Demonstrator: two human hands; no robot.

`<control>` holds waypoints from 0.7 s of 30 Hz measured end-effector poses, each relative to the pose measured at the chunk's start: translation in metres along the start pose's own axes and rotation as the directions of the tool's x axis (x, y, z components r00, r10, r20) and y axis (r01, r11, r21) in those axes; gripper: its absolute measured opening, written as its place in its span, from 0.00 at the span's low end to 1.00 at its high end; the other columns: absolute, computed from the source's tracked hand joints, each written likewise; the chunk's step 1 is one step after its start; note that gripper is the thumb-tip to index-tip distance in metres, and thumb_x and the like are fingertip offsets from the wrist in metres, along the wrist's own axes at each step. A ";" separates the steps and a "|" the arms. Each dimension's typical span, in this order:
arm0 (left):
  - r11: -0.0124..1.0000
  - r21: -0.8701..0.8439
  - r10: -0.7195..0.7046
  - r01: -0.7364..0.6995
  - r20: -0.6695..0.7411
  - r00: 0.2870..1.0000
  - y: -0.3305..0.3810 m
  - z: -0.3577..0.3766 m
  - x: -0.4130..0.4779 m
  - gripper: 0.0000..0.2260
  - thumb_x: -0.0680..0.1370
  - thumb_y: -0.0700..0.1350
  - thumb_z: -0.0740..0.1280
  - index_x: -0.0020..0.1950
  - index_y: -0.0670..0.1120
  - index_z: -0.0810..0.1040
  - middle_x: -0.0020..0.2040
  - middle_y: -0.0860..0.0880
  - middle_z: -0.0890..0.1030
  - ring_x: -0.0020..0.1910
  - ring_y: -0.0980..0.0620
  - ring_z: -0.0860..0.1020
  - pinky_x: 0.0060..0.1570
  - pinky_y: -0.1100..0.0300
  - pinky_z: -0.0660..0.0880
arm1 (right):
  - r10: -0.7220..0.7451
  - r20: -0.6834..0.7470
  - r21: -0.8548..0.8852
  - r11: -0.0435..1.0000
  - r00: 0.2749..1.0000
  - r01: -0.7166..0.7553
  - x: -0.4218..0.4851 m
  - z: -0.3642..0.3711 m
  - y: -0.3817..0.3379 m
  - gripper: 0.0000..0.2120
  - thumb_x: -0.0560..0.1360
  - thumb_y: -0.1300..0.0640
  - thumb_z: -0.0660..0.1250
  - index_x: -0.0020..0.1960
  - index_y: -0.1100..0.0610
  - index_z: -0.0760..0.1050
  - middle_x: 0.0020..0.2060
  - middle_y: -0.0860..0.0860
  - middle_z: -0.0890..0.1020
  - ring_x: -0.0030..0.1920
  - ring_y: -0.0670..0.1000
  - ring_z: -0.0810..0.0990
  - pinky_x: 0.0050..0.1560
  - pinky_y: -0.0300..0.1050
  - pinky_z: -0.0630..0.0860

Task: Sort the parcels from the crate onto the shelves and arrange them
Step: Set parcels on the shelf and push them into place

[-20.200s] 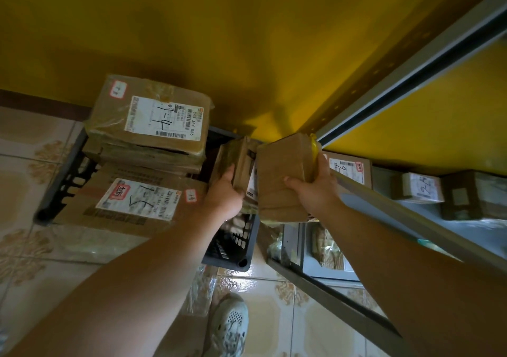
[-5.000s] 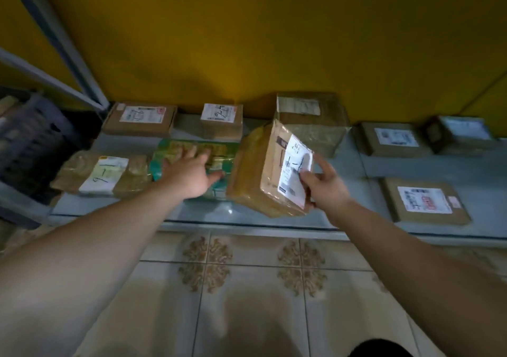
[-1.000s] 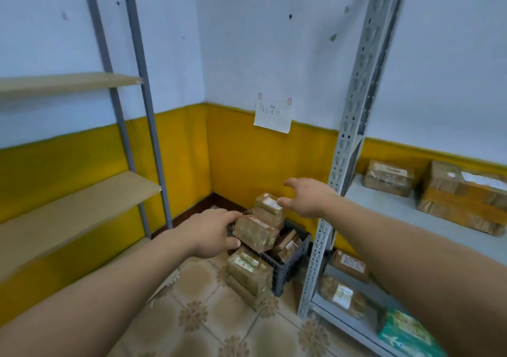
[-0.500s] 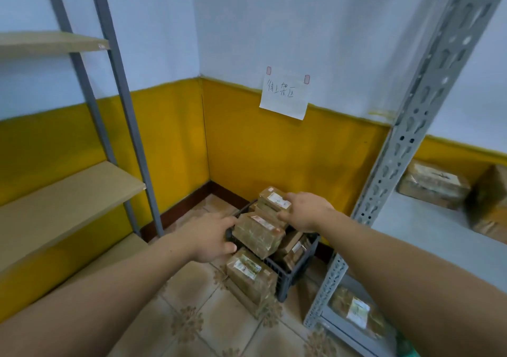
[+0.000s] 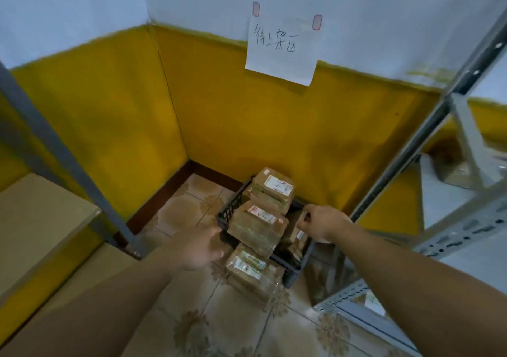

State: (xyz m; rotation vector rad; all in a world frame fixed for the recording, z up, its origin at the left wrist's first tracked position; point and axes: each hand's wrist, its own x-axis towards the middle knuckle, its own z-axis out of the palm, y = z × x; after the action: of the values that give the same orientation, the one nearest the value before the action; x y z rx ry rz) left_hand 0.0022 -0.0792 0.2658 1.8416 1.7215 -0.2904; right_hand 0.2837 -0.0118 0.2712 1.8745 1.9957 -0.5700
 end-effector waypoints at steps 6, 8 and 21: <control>0.999 -0.034 0.008 -0.005 0.085 0.996 -0.050 -0.030 0.102 0.28 0.80 0.53 0.64 0.77 0.52 0.59 0.72 0.50 0.70 0.62 0.53 0.74 0.57 0.62 0.73 | 0.084 0.056 0.099 0.991 0.995 -0.089 0.078 0.001 -0.025 0.27 0.82 0.39 0.56 0.73 0.54 0.66 0.65 0.55 0.76 0.63 0.56 0.75 0.61 0.51 0.74; 0.998 -0.059 0.000 0.007 0.114 0.993 -0.061 -0.034 0.134 0.28 0.80 0.54 0.63 0.78 0.51 0.58 0.75 0.48 0.66 0.67 0.51 0.71 0.59 0.60 0.70 | 0.054 0.081 0.129 0.990 0.995 -0.064 0.101 0.003 -0.029 0.25 0.83 0.41 0.56 0.74 0.55 0.66 0.67 0.56 0.75 0.65 0.57 0.74 0.62 0.49 0.73; 0.942 -0.256 -0.182 0.216 0.151 0.972 -0.070 0.081 0.364 0.29 0.80 0.53 0.64 0.78 0.52 0.58 0.63 0.48 0.76 0.30 0.58 0.73 0.28 0.65 0.70 | 0.015 0.266 0.234 0.969 0.964 -0.080 0.321 0.136 0.015 0.24 0.83 0.41 0.56 0.74 0.52 0.66 0.68 0.56 0.74 0.64 0.57 0.75 0.59 0.47 0.74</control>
State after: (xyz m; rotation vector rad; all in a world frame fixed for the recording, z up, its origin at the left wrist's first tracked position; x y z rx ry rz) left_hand 0.0038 0.1775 -0.0134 1.4271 1.7653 -0.2329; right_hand 0.2731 0.1954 -0.0095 1.8612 1.7694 -1.0321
